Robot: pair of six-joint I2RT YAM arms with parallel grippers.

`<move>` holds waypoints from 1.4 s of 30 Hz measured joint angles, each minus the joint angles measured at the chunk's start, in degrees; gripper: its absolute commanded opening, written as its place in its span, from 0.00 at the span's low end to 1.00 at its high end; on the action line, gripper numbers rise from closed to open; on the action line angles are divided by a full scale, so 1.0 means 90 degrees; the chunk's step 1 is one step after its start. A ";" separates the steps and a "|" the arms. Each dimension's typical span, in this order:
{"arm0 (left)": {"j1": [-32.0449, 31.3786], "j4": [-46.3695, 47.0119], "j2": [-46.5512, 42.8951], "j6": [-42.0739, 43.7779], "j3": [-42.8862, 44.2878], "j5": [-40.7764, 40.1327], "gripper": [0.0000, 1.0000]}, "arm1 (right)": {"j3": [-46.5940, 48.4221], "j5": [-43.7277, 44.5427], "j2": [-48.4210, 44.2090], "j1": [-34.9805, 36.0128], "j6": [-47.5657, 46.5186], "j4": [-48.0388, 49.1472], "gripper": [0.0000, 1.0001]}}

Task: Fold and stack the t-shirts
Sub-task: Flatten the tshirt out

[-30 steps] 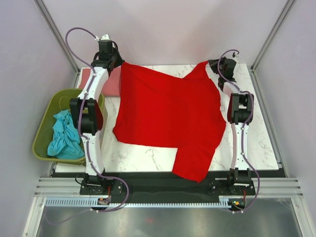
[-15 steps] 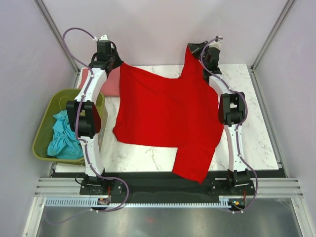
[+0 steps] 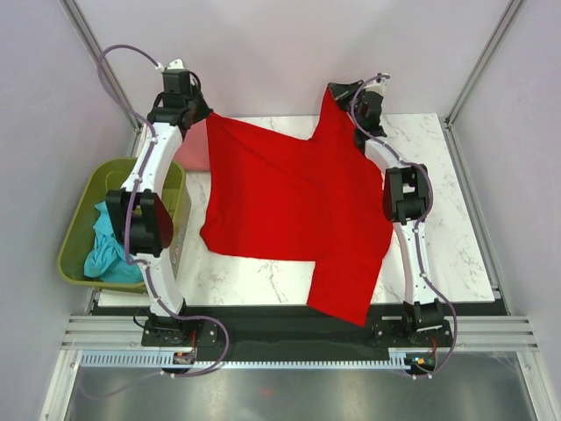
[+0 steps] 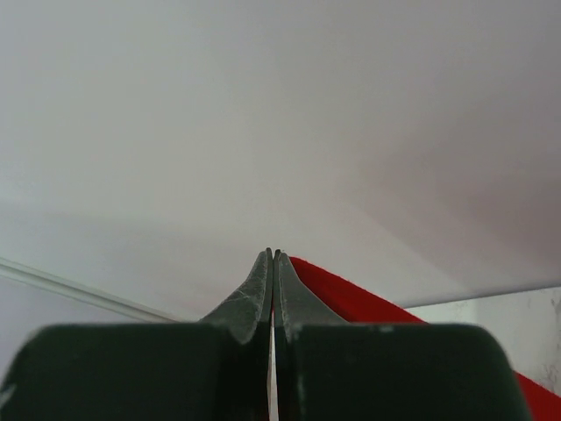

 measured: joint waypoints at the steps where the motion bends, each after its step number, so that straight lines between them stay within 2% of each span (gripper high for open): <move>1: 0.0000 -0.0051 -0.0158 0.0012 0.0000 -0.0058 0.02 | 0.0012 0.0039 0.0073 0.0012 0.0019 -0.0015 0.00; 9: 0.0000 -0.0233 -0.1299 0.0083 0.0005 -0.0296 0.02 | 0.0192 0.0534 0.0396 0.0066 0.0146 -0.0352 0.00; 20: 0.0000 -0.0663 -0.1375 0.0238 0.0017 -0.0668 0.02 | 0.0262 0.0738 0.0821 0.0066 0.0461 -0.0403 0.00; 24: 0.0000 -0.0665 -0.1343 0.0267 0.0022 -0.0546 0.02 | 0.0233 0.0741 0.0845 0.0041 0.0413 -0.0515 0.00; 26: 0.0000 -0.0661 -0.1265 0.0274 0.0029 -0.0418 0.02 | -0.0066 0.0731 0.0707 0.0017 0.0389 -0.0522 0.00; 32: -0.0005 -0.0663 -0.0767 0.0284 0.0032 -0.0095 0.02 | -0.1948 0.0712 -0.0231 -0.0041 -0.0219 -0.1183 0.00; 42: -0.0104 -0.0663 -0.0500 0.0282 0.0022 0.0287 0.02 | -0.3390 0.0823 -0.1843 0.0015 -0.1265 -0.2926 0.00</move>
